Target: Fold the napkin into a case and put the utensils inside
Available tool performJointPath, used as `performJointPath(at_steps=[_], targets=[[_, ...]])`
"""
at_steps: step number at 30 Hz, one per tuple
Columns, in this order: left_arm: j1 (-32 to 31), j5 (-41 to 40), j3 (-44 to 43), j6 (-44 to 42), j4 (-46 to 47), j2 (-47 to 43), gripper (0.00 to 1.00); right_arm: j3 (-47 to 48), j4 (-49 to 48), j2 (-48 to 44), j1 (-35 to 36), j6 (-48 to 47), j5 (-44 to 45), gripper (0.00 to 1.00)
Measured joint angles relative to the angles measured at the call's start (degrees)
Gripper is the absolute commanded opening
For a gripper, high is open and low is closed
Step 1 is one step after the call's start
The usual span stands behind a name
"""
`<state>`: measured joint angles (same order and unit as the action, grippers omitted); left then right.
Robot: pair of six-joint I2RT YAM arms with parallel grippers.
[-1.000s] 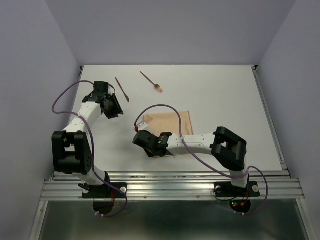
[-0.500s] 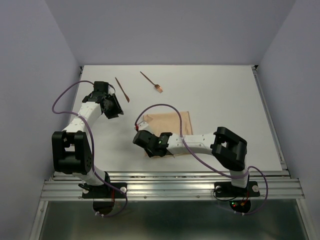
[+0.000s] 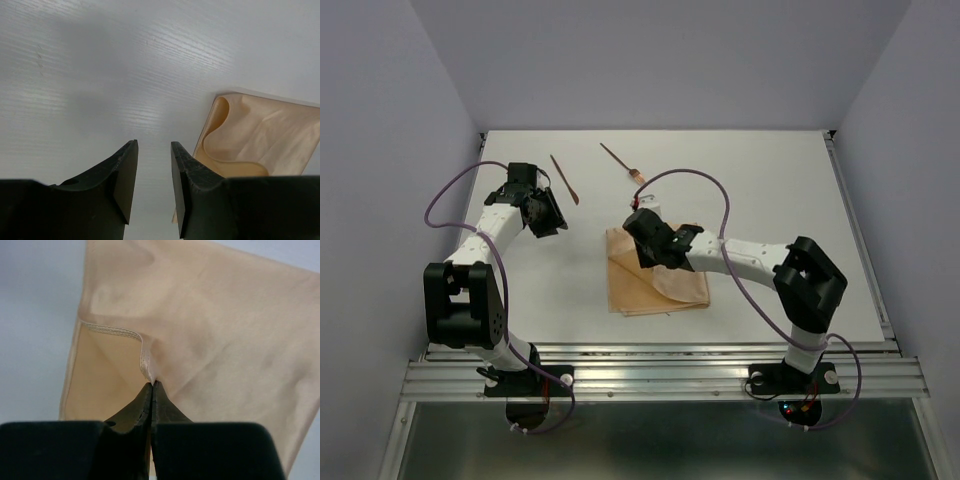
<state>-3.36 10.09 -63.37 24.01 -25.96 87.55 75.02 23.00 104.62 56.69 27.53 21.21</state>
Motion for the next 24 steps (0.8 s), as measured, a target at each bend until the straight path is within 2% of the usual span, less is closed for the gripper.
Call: performJointPath(at_steps=[10,24], targets=[[0.0,0.42,0.0,-0.2,0.0,0.02,0.43,-2.73,-2.01,-0.68,-9.53,0.72,-1.97,0.01],[0.0,0.44,0.02,-0.7,0.02,0.02,0.43,-2.75,-3.98,-0.68,-16.09,0.74,-2.14,0.01]])
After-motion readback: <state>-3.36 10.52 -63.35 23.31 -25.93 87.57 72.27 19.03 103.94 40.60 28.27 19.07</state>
